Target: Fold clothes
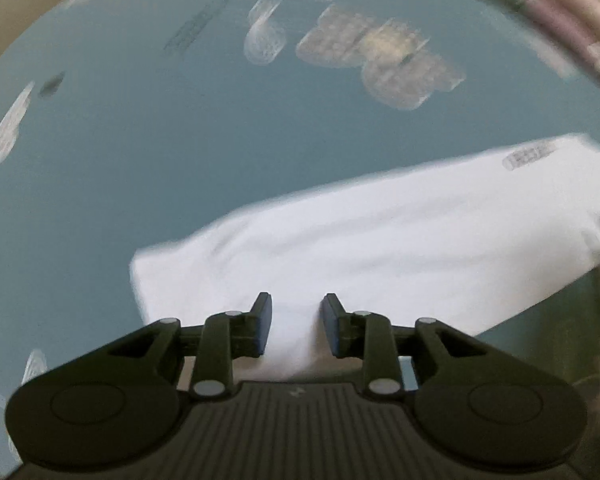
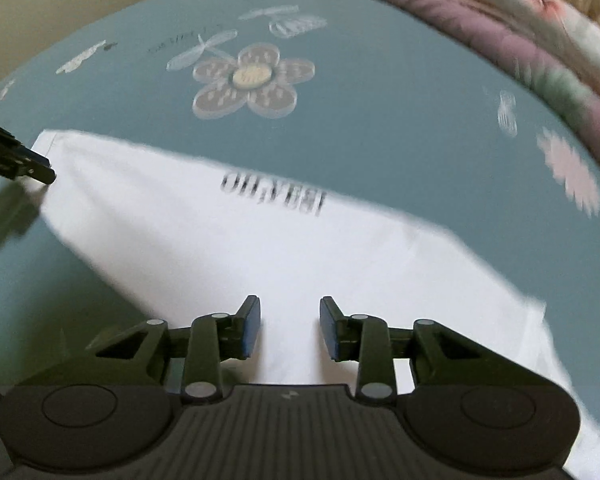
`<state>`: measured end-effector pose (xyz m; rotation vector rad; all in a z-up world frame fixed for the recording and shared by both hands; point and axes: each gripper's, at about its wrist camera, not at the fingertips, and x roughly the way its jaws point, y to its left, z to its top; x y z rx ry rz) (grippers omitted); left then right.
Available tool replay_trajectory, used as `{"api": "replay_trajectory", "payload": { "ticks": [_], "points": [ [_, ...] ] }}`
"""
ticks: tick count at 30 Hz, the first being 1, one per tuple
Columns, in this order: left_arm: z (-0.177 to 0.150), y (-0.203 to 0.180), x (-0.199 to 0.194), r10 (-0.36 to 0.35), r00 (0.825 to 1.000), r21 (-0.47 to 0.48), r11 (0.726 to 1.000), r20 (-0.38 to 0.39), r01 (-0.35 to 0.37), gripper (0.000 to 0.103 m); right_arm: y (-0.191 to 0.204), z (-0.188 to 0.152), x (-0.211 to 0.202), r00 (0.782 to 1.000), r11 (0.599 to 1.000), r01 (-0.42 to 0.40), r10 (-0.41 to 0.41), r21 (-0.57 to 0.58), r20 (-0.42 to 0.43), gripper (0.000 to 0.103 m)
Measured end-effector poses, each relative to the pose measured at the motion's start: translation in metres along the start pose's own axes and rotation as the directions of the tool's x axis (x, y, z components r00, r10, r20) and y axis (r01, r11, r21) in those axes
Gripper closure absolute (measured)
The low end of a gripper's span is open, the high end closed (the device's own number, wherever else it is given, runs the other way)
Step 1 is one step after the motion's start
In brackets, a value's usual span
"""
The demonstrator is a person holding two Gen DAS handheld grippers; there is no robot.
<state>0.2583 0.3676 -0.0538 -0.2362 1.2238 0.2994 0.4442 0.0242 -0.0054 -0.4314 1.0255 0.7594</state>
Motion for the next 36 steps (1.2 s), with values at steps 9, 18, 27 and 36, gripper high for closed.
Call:
{"api": "replay_trajectory", "payload": {
  "ticks": [9,18,27,36],
  "points": [
    [0.02,-0.061,-0.026,-0.005,0.999,0.214,0.977,0.045,-0.005,0.073,0.001,-0.07,-0.035,0.999,0.97,0.025,-0.013,0.244,-0.048,0.056],
    [0.035,-0.163,0.001,-0.152,0.987,0.36,0.925,0.059,0.121,0.059,0.029,-0.12,-0.068,1.0,0.915,-0.017,0.021,0.403,-0.005,0.051],
    [0.026,-0.192,-0.021,-0.102,0.995,0.271,0.958,0.017,0.093,0.052,0.0,-0.185,-0.105,0.998,0.83,0.012,-0.041,0.558,0.039,0.047],
    [0.003,-0.343,-0.07,-0.298,0.955,0.41,0.872,0.013,0.266,0.041,-0.022,-0.242,-0.165,0.991,0.789,0.021,-0.098,0.614,0.092,0.044]
  ]
}}
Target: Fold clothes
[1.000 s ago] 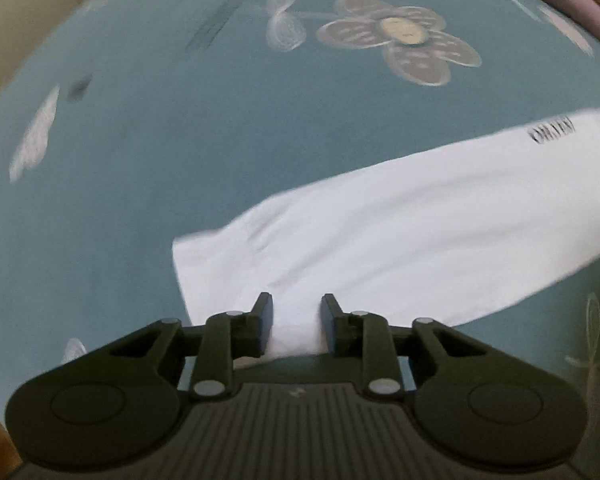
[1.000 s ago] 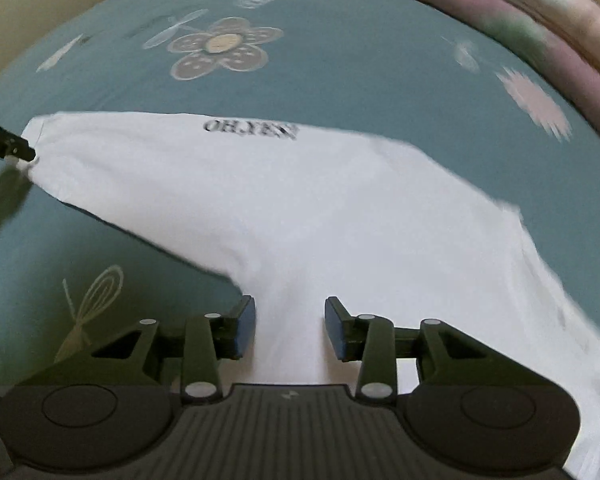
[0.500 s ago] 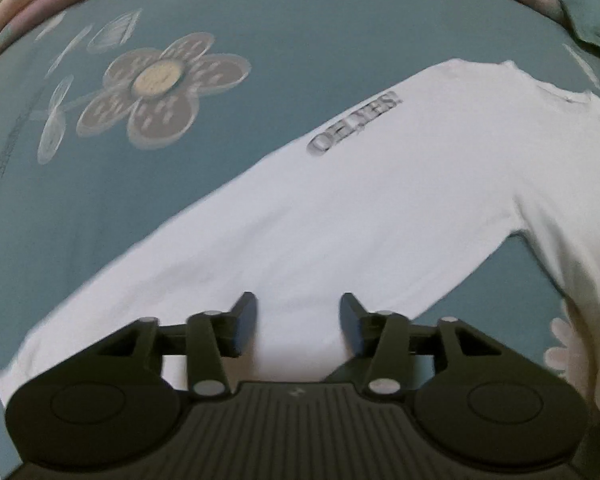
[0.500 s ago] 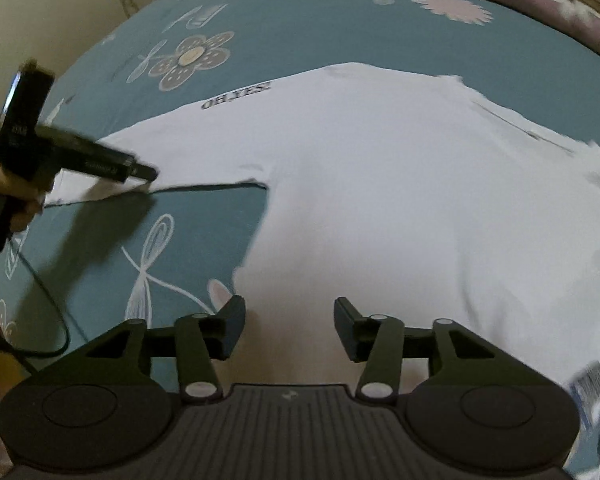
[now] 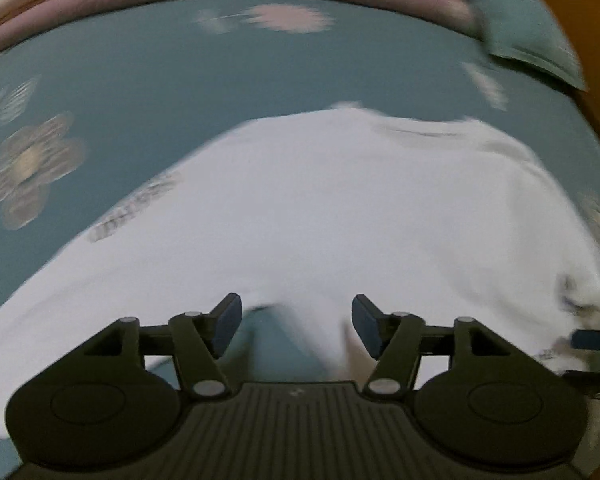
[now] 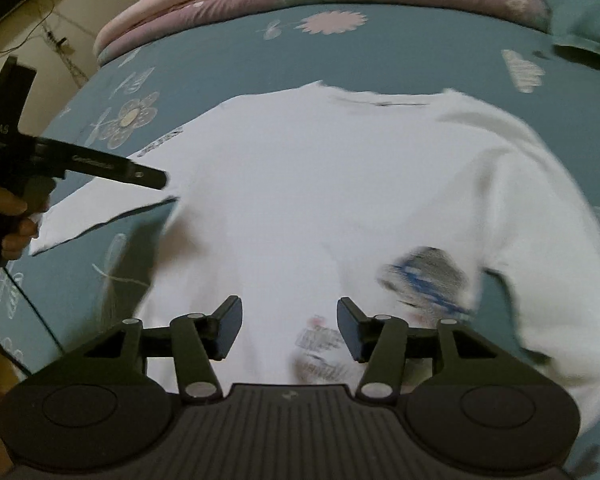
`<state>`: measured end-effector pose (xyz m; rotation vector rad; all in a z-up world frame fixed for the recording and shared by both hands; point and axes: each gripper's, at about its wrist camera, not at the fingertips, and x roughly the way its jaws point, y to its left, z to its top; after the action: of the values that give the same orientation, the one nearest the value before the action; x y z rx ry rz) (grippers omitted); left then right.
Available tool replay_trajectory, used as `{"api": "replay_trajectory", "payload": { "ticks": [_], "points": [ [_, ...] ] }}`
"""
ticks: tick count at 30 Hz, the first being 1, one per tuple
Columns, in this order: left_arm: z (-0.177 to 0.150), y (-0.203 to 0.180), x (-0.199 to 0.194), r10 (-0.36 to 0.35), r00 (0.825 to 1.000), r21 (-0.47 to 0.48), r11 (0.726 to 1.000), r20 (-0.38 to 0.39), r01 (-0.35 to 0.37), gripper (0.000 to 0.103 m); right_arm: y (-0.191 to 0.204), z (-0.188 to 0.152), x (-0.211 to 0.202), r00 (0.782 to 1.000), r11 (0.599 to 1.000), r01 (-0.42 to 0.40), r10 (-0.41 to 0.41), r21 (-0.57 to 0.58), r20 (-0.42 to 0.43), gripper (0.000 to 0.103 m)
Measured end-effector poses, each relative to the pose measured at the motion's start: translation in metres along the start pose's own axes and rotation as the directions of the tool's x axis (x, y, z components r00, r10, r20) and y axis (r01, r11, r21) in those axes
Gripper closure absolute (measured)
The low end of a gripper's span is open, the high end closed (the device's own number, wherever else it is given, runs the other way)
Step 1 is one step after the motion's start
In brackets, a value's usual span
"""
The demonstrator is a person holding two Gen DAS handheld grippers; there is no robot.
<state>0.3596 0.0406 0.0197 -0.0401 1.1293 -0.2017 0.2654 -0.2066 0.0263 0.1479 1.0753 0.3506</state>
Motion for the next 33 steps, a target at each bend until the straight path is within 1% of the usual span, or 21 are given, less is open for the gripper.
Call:
{"api": "replay_trajectory", "payload": {
  "ticks": [3,5,6,10,11,14,16,17,18,20,21,22,23,24,25,28,31,33],
  "points": [
    [0.0,-0.055,0.004,-0.086,0.996,0.029,0.996,0.007,0.086,0.041,-0.027,-0.015,-0.019,1.0,0.999,0.02,-0.02,0.035,0.018,0.044],
    [-0.003,-0.082,0.011,-0.135,0.991,0.039,0.99,-0.002,0.135,0.041,-0.045,-0.026,-0.032,0.999,0.997,0.031,-0.032,0.07,0.023,0.044],
    [-0.004,-0.093,0.016,-0.146,0.989,0.041,0.988,-0.017,0.146,0.041,-0.053,-0.033,-0.038,0.999,0.995,0.044,-0.046,0.084,0.02,0.044],
    [-0.008,-0.124,0.033,-0.177,0.981,0.025,0.984,-0.077,0.179,0.041,-0.082,-0.063,-0.056,0.996,0.987,0.081,-0.083,0.137,0.011,0.044],
    [-0.009,-0.127,0.037,-0.177,0.98,0.016,0.984,-0.092,0.179,0.041,-0.093,-0.073,-0.056,0.997,0.98,0.08,-0.081,0.183,0.002,0.044],
    [-0.013,-0.136,0.05,-0.177,0.974,-0.005,0.984,-0.139,0.178,0.041,-0.126,-0.104,-0.056,0.997,0.944,0.078,-0.074,0.319,-0.024,0.044],
    [-0.016,-0.138,0.063,-0.164,0.971,-0.001,0.986,-0.172,0.167,0.04,-0.149,-0.124,-0.055,0.998,0.905,0.064,-0.067,0.42,-0.006,0.044],
    [-0.019,-0.136,0.071,-0.159,0.968,-0.026,0.987,-0.195,0.157,0.04,-0.161,-0.134,-0.054,0.998,0.882,0.056,-0.065,0.468,0.003,0.044],
    [-0.022,-0.132,0.078,-0.156,0.964,-0.069,0.987,-0.217,0.144,0.04,-0.172,-0.14,-0.053,0.998,0.866,0.039,-0.059,0.498,0.025,0.044],
    [-0.029,-0.122,0.09,-0.157,0.955,-0.157,0.98,-0.252,0.119,0.041,-0.187,-0.144,-0.048,0.996,0.856,0.017,-0.057,0.516,0.063,0.044],
    [-0.032,-0.117,0.092,-0.166,0.956,-0.198,0.973,-0.24,0.119,0.04,-0.193,-0.142,-0.044,0.995,0.862,-0.002,-0.047,0.506,0.083,0.044],
    [-0.035,-0.113,0.092,-0.178,0.959,-0.228,0.965,-0.22,0.127,0.038,-0.199,-0.14,-0.04,0.994,0.868,-0.02,-0.036,0.496,0.103,0.044],
    [-0.037,-0.111,0.091,-0.188,0.961,-0.249,0.959,-0.204,0.135,0.034,-0.202,-0.138,-0.036,0.993,0.872,-0.041,-0.021,0.488,0.12,0.044],
    [-0.039,-0.111,0.091,-0.192,0.962,-0.258,0.956,-0.192,0.14,0.032,-0.206,-0.135,-0.032,0.989,0.876,-0.075,0.006,0.476,0.145,0.044],
    [-0.041,-0.111,0.09,-0.192,0.964,-0.258,0.956,-0.184,0.142,0.031,-0.209,-0.132,-0.029,0.986,0.882,-0.098,0.022,0.461,0.167,0.044],
    [-0.041,-0.119,0.09,-0.165,0.967,-0.201,0.971,-0.194,0.126,0.029,-0.214,-0.123,-0.021,0.974,0.89,-0.16,0.071,0.426,0.217,0.044],
    [-0.039,-0.127,0.092,-0.144,0.965,-0.141,0.983,-0.218,0.115,0.026,-0.215,-0.118,-0.015,0.962,0.873,-0.221,0.123,0.435,0.242,0.043],
    [-0.038,-0.129,0.094,-0.146,0.962,-0.118,0.986,-0.229,0.122,0.023,-0.209,-0.122,-0.013,0.959,0.861,-0.251,0.158,0.442,0.237,0.043]
  ]
}}
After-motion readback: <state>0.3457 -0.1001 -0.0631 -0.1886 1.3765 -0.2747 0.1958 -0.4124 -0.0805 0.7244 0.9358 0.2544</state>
